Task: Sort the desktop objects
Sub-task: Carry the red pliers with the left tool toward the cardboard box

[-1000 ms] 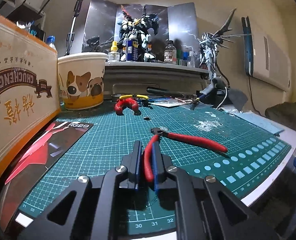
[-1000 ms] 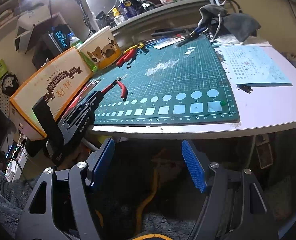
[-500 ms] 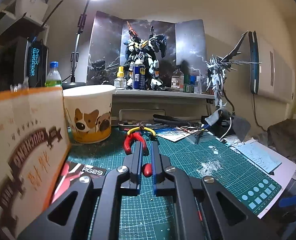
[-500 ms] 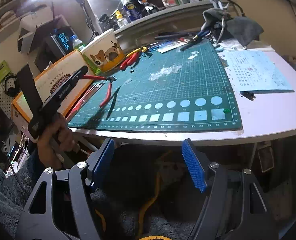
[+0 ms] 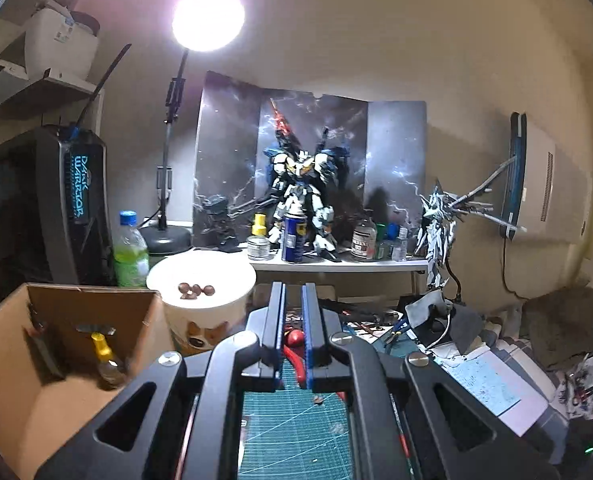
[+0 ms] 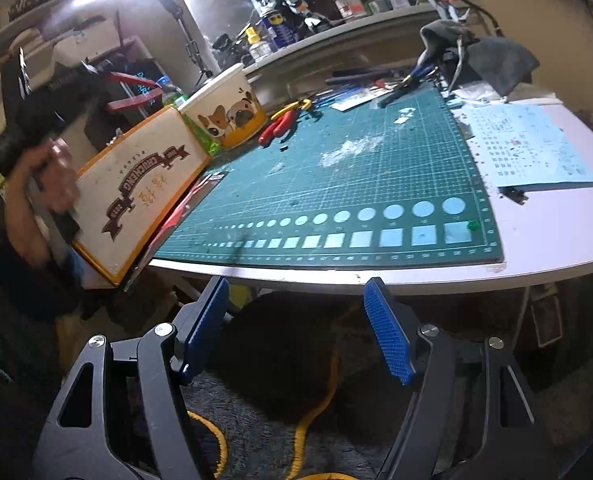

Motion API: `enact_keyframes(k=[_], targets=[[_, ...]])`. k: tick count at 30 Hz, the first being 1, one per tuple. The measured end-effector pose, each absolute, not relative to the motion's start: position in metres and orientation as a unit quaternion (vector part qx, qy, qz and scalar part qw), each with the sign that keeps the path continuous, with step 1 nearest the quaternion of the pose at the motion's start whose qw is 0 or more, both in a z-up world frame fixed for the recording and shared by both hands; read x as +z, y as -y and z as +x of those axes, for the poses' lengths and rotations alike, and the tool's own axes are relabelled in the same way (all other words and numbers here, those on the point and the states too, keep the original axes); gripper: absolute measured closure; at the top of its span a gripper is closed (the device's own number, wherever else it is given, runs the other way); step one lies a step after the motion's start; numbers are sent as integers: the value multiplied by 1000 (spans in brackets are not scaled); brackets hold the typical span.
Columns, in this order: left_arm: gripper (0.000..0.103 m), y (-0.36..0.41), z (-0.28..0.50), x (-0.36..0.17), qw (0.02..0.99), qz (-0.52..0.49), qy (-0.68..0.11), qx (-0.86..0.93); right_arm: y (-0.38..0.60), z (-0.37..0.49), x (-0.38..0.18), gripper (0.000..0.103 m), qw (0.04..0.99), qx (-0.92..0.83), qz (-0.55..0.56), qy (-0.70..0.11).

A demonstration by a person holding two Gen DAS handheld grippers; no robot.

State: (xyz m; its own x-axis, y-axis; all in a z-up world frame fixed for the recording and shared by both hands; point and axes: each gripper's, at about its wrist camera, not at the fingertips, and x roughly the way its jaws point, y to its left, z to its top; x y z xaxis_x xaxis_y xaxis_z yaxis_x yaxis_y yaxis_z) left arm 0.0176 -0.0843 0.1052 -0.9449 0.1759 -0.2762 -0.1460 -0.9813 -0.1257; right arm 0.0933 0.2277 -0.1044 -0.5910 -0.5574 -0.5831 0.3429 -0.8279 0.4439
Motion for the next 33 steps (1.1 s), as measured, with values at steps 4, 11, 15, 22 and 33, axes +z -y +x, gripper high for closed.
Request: enact_keyframes(k=[4, 11, 15, 22, 33], targets=[[96, 130, 20, 140, 67, -159, 60, 983, -224, 95, -105, 35, 266, -876, 372, 151], [96, 201, 1, 164, -5, -168, 18, 986, -220, 94, -112, 35, 277, -869, 378, 160], [96, 234, -33, 147, -34, -212, 13, 977, -217, 94, -112, 35, 279, -869, 378, 157], [96, 289, -80, 97, -87, -289, 29, 953, -218, 91, -111, 35, 267, -872, 380, 152], [96, 321, -129, 33, -105, -375, 31, 920, -217, 87, -111, 35, 261, -875, 381, 148]])
